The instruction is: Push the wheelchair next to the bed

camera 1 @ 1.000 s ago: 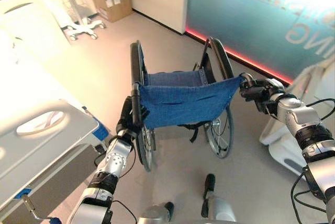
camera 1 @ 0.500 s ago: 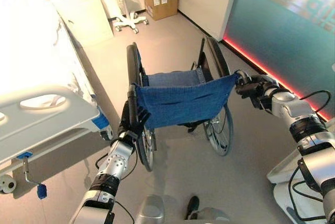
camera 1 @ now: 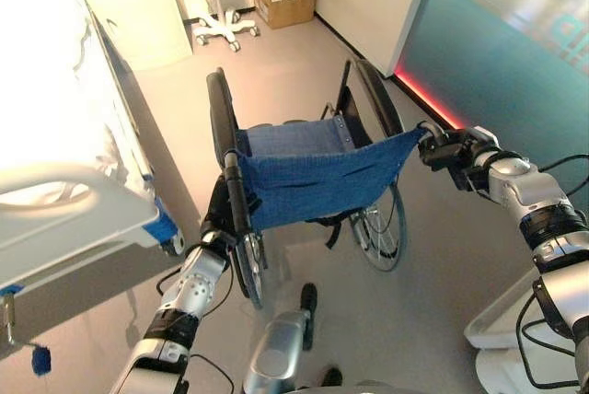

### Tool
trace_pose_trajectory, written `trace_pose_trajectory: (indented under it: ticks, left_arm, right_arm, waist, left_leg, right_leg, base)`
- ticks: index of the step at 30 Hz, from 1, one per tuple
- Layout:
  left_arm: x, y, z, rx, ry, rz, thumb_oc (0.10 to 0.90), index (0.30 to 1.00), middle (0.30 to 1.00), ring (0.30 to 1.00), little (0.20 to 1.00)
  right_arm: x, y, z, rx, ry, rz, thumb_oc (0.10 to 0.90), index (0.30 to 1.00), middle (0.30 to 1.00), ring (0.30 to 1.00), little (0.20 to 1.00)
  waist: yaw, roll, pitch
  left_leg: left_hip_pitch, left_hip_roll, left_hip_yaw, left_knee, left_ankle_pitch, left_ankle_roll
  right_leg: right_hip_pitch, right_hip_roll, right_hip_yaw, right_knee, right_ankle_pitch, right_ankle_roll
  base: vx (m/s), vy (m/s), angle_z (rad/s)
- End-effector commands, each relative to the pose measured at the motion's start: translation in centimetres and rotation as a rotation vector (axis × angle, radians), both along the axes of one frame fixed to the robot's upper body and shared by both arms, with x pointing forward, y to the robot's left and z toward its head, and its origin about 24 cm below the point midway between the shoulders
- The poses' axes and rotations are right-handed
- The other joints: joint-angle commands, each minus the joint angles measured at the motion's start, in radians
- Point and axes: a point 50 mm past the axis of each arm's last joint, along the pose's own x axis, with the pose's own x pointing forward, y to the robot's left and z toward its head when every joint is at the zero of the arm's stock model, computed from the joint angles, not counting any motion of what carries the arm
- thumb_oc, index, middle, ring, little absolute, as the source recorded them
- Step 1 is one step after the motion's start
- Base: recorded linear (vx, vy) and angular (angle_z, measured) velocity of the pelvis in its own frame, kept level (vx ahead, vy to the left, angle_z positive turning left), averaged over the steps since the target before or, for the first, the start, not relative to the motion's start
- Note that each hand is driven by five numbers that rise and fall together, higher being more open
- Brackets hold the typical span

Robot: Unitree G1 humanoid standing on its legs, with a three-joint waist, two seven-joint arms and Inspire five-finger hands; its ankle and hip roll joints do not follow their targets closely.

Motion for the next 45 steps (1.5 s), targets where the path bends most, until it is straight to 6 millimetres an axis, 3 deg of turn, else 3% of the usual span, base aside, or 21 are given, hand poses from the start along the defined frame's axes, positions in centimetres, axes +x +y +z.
trace_pose_trajectory:
  ticks: [1, 3, 4, 5, 8, 11, 12, 14, 17, 20, 24, 25, 27, 29, 32, 33, 35, 37, 40, 43, 45]
  left_arm:
    - [3.9, -8.0, 8.1, 0.047, -0.341, -0.324, 0.400, 0.300, 0.300, 0.300, 0.300]
    - [4.0, -7.9, 8.3, 0.064, -0.349, -0.325, 0.400, 0.300, 0.300, 0.300, 0.300]
    - [4.2, -8.1, 8.7, 0.071, -0.355, -0.346, 0.400, 0.300, 0.300, 0.300, 0.300]
    - [4.2, -8.2, 8.7, 0.070, -0.356, -0.353, 0.400, 0.300, 0.300, 0.300, 0.300]
    - [4.6, -8.4, 9.0, 0.064, -0.369, -0.371, 0.400, 0.300, 0.300, 0.300, 0.300]
    - [4.9, -8.5, 9.2, 0.047, -0.391, -0.388, 0.400, 0.300, 0.300, 0.300, 0.300]
    - [4.8, -8.7, 9.1, 0.042, -0.396, -0.391, 0.400, 0.300, 0.300, 0.300, 0.300]
    - [4.6, -9.4, 9.4, 0.037, -0.418, -0.406, 0.400, 0.300, 0.300, 0.300, 0.300]
    - [4.4, -10.3, 9.2, 0.048, -0.424, -0.441, 0.400, 0.300, 0.300, 0.300, 0.300]
    - [4.0, -10.6, 8.6, 0.057, -0.418, -0.459, 0.400, 0.300, 0.300, 0.300, 0.300]
    - [3.7, -10.4, 8.4, 0.054, -0.399, -0.448, 0.400, 0.300, 0.300, 0.300, 0.300]
    - [3.7, -10.4, 8.4, 0.053, -0.399, -0.445, 0.400, 0.300, 0.300, 0.300, 0.300]
    - [3.8, -10.1, 8.6, 0.040, -0.385, -0.405, 0.400, 0.300, 0.300, 0.300, 0.300]
    - [4.1, -9.8, 9.1, 0.030, -0.379, -0.370, 0.400, 0.300, 0.300, 0.300, 0.300]
    - [4.1, -9.7, 9.0, 0.009, -0.378, -0.338, 0.400, 0.300, 0.300, 0.300, 0.300]
    - [4.1, -9.7, 9.0, 0.003, -0.379, -0.328, 0.400, 0.300, 0.300, 0.300, 0.300]
    - [4.0, -9.9, 8.6, -0.012, -0.376, -0.310, 0.400, 0.300, 0.300, 0.300, 0.300]
    - [4.0, -10.2, 8.4, -0.020, -0.373, -0.307, 0.400, 0.300, 0.300, 0.300, 0.300]
    - [4.1, -10.0, 8.1, -0.019, -0.371, -0.290, 0.400, 0.300, 0.300, 0.300, 0.300]
    - [4.2, -9.9, 8.2, -0.027, -0.369, -0.283, 0.400, 0.300, 0.300, 0.300, 0.300]
    - [4.0, -9.8, 7.9, -0.031, -0.369, -0.284, 0.400, 0.300, 0.300, 0.300, 0.300]
  right_arm:
    - [2.7, 7.8, 5.4, 0.062, -0.227, 0.334, 0.400, 0.300, 0.300, 0.300, 0.300]
    - [2.6, 7.5, 5.4, 0.057, -0.234, 0.338, 0.400, 0.300, 0.300, 0.300, 0.300]
    - [2.5, 6.6, 5.4, 0.041, -0.233, 0.324, 0.400, 0.300, 0.300, 0.300, 0.300]
    - [2.5, 6.6, 5.4, 0.038, -0.233, 0.319, 0.400, 0.300, 0.300, 0.300, 0.300]
    - [2.6, 6.6, 5.8, 0.018, -0.243, 0.322, 0.400, 0.300, 0.300, 0.300, 0.300]
    - [2.7, 6.4, 6.7, -0.007, -0.266, 0.321, 0.400, 0.300, 0.300, 0.300, 0.300]
    - [2.7, 6.3, 6.8, -0.013, -0.272, 0.325, 0.400, 0.300, 0.300, 0.300, 0.300]
    - [2.6, 6.0, 7.8, -0.036, -0.299, 0.334, 0.400, 0.300, 0.300, 0.300, 0.300]
    - [2.7, 5.5, 9.1, -0.046, -0.306, 0.318, 0.400, 0.300, 0.300, 0.300, 0.300]
    - [2.7, 5.3, 9.2, -0.048, -0.289, 0.298, 0.400, 0.300, 0.300, 0.300, 0.300]
    - [2.5, 3.9, 8.2, -0.060, -0.248, 0.229, 0.400, 0.300, 0.300, 0.300, 0.300]
    - [2.5, 3.9, 8.2, -0.060, -0.247, 0.227, 0.400, 0.300, 0.300, 0.300, 0.300]
    - [2.4, 3.9, 7.6, -0.048, -0.235, 0.215, 0.400, 0.300, 0.300, 0.300, 0.300]
    - [2.5, 4.5, 7.6, -0.054, -0.233, 0.205, 0.400, 0.300, 0.300, 0.300, 0.300]
    - [2.5, 5.4, 7.3, -0.051, -0.249, 0.197, 0.400, 0.300, 0.300, 0.300, 0.300]
    - [2.5, 5.5, 7.2, -0.050, -0.255, 0.196, 0.400, 0.300, 0.300, 0.300, 0.300]
    - [2.5, 6.1, 7.1, -0.053, -0.274, 0.184, 0.400, 0.300, 0.300, 0.300, 0.300]
    - [2.4, 6.3, 6.9, -0.049, -0.284, 0.171, 0.400, 0.300, 0.300, 0.300, 0.300]
    - [2.3, 6.7, 6.5, -0.054, -0.285, 0.169, 0.400, 0.300, 0.300, 0.300, 0.300]
    - [2.3, 6.7, 6.5, -0.059, -0.276, 0.161, 0.400, 0.300, 0.300, 0.300, 0.300]
    - [2.2, 6.4, 6.3, -0.059, -0.273, 0.150, 0.400, 0.300, 0.300, 0.300, 0.300]
  waist:
    - [0.099, -0.078, -0.072]
    - [0.102, -0.058, -0.078]
    - [0.079, -0.027, -0.077]
    - [0.074, -0.023, -0.075]
    - [0.050, -0.007, -0.066]
    - [0.019, 0.006, -0.046]
    - [0.007, 0.004, -0.038]
    - [-0.040, -0.008, -0.019]
    - [-0.072, -0.020, -0.007]
    - [-0.077, -0.031, -0.014]
    - [-0.077, -0.042, -0.043]
    - [-0.078, -0.042, -0.043]
    - [-0.082, -0.039, -0.055]
    - [-0.091, -0.035, -0.063]
    - [-0.092, -0.045, -0.054]
    - [-0.092, -0.046, -0.052]
    - [-0.101, -0.059, -0.036]
    - [-0.108, -0.061, -0.029]
    - [-0.101, -0.039, -0.021]
    - [-0.083, -0.017, -0.019]
    - [-0.059, -0.001, -0.021]
  left_leg:
    - [0.010, -0.148, 0.030, -0.022, -0.059, 0.153]
    - [0.038, -0.121, 0.011, -0.036, -0.038, 0.162]
    - [0.086, -0.100, -0.048, -0.030, -0.052, 0.158]
    - [0.100, -0.097, -0.063, -0.031, -0.056, 0.157]
    - [0.167, -0.085, -0.137, -0.036, -0.079, 0.146]
    - [0.219, -0.074, -0.209, -0.036, -0.097, 0.122]
    - [0.235, -0.077, -0.227, -0.030, -0.113, 0.119]
    - [0.274, -0.086, -0.286, -0.033, -0.159, 0.111]
    - [0.319, -0.083, -0.354, -0.026, -0.205, 0.112]
    - [0.333, -0.076, -0.387, -0.016, -0.228, 0.109]
    - [0.328, -0.044, -0.416, 0.020, -0.236, 0.078]
    - [0.330, -0.040, -0.417, 0.021, -0.236, 0.076]
    - [0.358, 0.014, -0.404, 0.030, -0.208, 0.038]
    - [0.361, 0.064, -0.391, 0.064, -0.108, 0.001]
    - [0.302, 0.070, -0.351, 0.195, -0.020, -0.010]
    - [0.291, 0.069, -0.343, 0.216, -0.013, -0.011]
    - [0.220, 0.071, -0.244, 0.352, -0.013, -0.006]
    - [0.181, 0.087, -0.192, 0.383, -0.028, -0.004]
    - [0.178, 0.007, -0.149, 0.224, -0.079, 0.013]
    - [0.136, -0.023, -0.077, 0.084, -0.055, 0.009]
    - [0.078, -0.053, -0.036, -0.015, 0.000, 0.000]
  right_leg:
    - [0.041, -0.042, -0.046, 0.258, 0.251, 0.108]
    - [-0.008, -0.080, -0.072, 0.420, 0.377, 0.146]
    - [-0.093, -0.098, -0.049, 0.571, 0.390, 0.147]
    - [-0.110, -0.110, -0.055, 0.576, 0.372, 0.139]
    - [-0.168, -0.186, -0.075, 0.461, 0.305, 0.100]
    - [-0.238, -0.200, -0.045, 0.232, 0.287, 0.084]
    - [-0.259, -0.212, -0.027, 0.176, 0.305, 0.090]
    - [-0.362, -0.243, 0.060, 0.030, 0.445, 0.141]
    - [-0.421, -0.242, 0.130, -0.098, 0.526, 0.171]
    - [-0.414, -0.231, 0.156, -0.074, 0.523, 0.166]
    - [-0.362, -0.201, 0.187, -0.024, 0.447, 0.150]
    - [-0.362, -0.200, 0.185, -0.020, 0.441, 0.148]
    - [-0.348, -0.191, 0.140, 0.014, 0.392, 0.120]
    - [-0.329, -0.161, 0.111, 0.026, 0.348, 0.080]
    - [-0.290, -0.134, 0.073, 0.016, 0.320, 0.039]
    - [-0.284, -0.130, 0.068, 0.015, 0.316, 0.034]
    - [-0.251, -0.115, 0.039, 0.012, 0.300, 0.002]
    - [-0.234, -0.107, 0.020, 0.013, 0.290, -0.010]
    - [-0.190, -0.068, 0.018, 0.001, 0.264, 0.002]
    - [-0.142, -0.033, 0.008, -0.014, 0.237, -0.002]
    - [-0.093, 0.001, 0.010, -0.033, 0.219, -0.003]
  base:
    - [0.24, 0.050, 0.13]
    - [0.26, 0.057, -0.25]
    - [0.30, 0.035, -0.07]
    - [0.37, 0.003, 0.29]
    - [0.27, -0.124, 0.35]
    - [0.24, -0.182, 0.36]
    - [0.23, -0.193, 0.82]
    - [0.31, -0.277, 0.87]
    - [0.36, -0.319, 0.80]
    - [0.26, -0.273, 0.89]
    - [0.22, -0.352, 0.78]
    - [0.23, -0.354, 0.84]
    - [0.20, -0.308, 0.74]
    - [0.18, -0.297, 0.81]
    - [0.13, -0.327, 0.38]
    - [0.11, -0.315, 0.16]
    - [0.13, -0.289, 0.16]
    - [0.14, -0.204, 0.36]
    - [0.23, -0.104, 0.35]
    - [0.22, -0.033, 0.06]
    - [0.30, -0.053, -0.01]
